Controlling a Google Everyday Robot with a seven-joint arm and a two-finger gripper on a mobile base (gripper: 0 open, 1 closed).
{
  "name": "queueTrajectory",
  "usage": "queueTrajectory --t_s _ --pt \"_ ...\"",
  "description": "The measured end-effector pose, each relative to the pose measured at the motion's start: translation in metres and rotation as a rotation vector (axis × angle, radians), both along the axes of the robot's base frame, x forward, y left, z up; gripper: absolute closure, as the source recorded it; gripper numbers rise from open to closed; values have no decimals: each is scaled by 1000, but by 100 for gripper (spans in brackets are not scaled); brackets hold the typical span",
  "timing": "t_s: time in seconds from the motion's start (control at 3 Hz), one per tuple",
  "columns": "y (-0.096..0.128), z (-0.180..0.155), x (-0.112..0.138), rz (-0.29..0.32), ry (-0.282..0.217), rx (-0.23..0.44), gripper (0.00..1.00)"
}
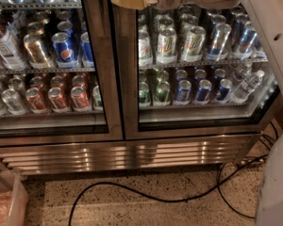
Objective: Open right fridge door
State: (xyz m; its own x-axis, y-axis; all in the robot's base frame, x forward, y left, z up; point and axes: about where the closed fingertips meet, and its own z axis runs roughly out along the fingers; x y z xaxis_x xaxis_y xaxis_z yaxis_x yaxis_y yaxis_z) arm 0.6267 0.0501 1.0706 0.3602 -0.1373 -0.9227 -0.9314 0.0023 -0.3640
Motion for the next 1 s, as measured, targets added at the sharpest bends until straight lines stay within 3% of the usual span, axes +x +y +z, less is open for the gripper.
queueTrajectory --t_s 1.0 --pt "-1 2 1 -6 4 -1 100"
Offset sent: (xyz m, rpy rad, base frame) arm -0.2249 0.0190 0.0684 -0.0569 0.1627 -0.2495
